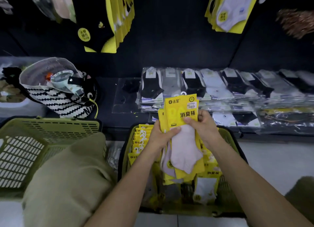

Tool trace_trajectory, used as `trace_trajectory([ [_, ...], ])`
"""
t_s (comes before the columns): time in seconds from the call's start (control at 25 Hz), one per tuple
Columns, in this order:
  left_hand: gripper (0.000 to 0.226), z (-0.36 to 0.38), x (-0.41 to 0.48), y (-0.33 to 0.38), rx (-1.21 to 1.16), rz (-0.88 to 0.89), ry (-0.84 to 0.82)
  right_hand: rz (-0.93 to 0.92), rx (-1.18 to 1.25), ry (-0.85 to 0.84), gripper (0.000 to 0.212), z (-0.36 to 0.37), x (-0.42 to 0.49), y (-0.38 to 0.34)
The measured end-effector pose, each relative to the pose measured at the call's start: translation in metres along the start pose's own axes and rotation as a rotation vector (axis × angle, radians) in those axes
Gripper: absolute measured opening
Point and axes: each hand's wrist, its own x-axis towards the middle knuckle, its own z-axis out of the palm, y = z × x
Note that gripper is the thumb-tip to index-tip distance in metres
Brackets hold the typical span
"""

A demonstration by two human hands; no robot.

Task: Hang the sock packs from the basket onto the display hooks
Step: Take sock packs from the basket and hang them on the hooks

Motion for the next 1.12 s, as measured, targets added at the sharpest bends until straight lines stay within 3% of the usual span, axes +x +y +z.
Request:
trace_trajectory([
  [0.24,0.034,0.006,0.042,0.058,-0.035,0.148,0.027,-0.189,-0.095,-0.133,0.018,0.003,0.033,-0.057],
  [0.36,0.039,0.008,0.053,0.088,-0.048,0.203,0.069,-0.269,-0.099,-0.034,0.020,0.013,0.044,-0.088],
  [0.48,0.026,0.008,0.059,0.115,-0.031,0.280,0.046,-0.276,-0.043,0.040,0.014,0.018,0.050,-0.113],
  [0.64,0.034,0.008,0.061,0.149,0.068,0.387,0.020,-0.289,-0.025,-0.055,0.013,0.017,0.053,-0.143],
  [0.72,0.041,0.005,0.061,0.160,0.113,0.451,0.050,-0.402,-0.018,-0.103,0.020,0.015,0.055,-0.168],
  [0.92,0.047,0.001,0.060,0.179,0.265,0.531,0.057,-0.650,-0.396,-0.123,0.025,0.015,0.054,-0.222],
  [1.12,0.046,-0.005,0.059,0.204,0.288,0.525,0.046,-0.692,-0.460,-0.151,0.025,0.027,0.053,-0.259],
])
